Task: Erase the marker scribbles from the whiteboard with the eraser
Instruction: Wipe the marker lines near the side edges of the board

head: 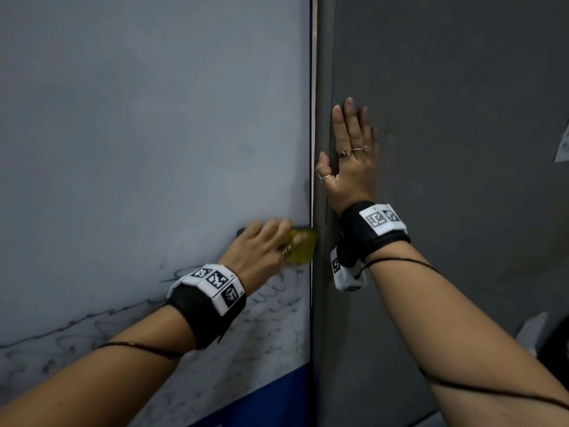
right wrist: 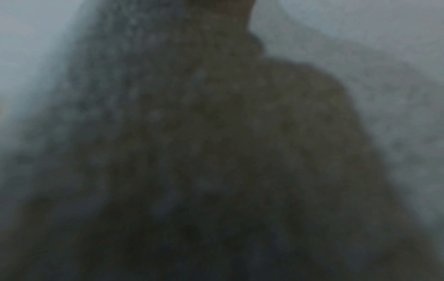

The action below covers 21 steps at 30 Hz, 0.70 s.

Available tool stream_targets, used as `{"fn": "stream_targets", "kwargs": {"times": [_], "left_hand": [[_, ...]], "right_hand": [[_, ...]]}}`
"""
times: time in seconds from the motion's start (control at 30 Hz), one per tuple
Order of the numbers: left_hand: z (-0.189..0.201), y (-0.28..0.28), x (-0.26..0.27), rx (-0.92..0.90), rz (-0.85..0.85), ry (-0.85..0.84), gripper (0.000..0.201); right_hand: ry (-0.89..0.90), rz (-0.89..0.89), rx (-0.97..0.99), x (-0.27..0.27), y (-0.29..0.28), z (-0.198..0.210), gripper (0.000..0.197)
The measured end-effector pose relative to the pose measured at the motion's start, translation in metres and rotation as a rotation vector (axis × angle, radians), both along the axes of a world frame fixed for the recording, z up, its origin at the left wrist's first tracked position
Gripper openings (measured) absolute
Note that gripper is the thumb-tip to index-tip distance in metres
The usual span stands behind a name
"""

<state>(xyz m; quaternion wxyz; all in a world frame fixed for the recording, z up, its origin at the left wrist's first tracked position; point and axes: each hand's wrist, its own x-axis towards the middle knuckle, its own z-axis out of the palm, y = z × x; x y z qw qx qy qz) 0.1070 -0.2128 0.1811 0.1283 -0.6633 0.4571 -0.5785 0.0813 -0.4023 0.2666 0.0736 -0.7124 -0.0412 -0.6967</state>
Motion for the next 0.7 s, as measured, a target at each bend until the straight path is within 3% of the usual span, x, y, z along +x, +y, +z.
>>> {"fn": "stream_targets", "kwargs": {"times": [0.1, 0.23, 0.3, 0.43, 0.5, 0.63, 0.7], "left_hand": [[0.0, -0.003, -0.002, -0.207, 0.047, 0.068, 0.057], [-0.049, 0.01, -0.008, 0.013, 0.028, 0.071, 0.052], [-0.049, 0.016, -0.008, 0.046, 0.04, 0.047, 0.052], [-0.011, 0.015, -0.007, -0.246, 0.044, 0.029, 0.051], [-0.015, 0.013, -0.009, -0.308, 0.035, 0.06, 0.051], [-0.051, 0.02, -0.006, -0.089, 0.018, 0.064, 0.068], [-0.047, 0.023, -0.005, -0.009, 0.014, 0.026, 0.065]], "right_hand": [[0.018, -0.018, 0.001, -0.001, 0.001, 0.0, 0.065], [0.037, -0.011, 0.016, -0.003, 0.002, 0.0, 0.068], [0.042, -0.02, 0.018, -0.004, 0.003, 0.0, 0.069], [0.062, -0.077, 0.02, -0.004, 0.003, 0.001, 0.072], [0.081, -0.093, 0.017, -0.003, 0.003, 0.002, 0.073], [0.093, -0.113, 0.028, -0.003, 0.006, 0.001, 0.076], [0.089, -0.128, 0.042, -0.003, 0.007, 0.001, 0.076]]}}
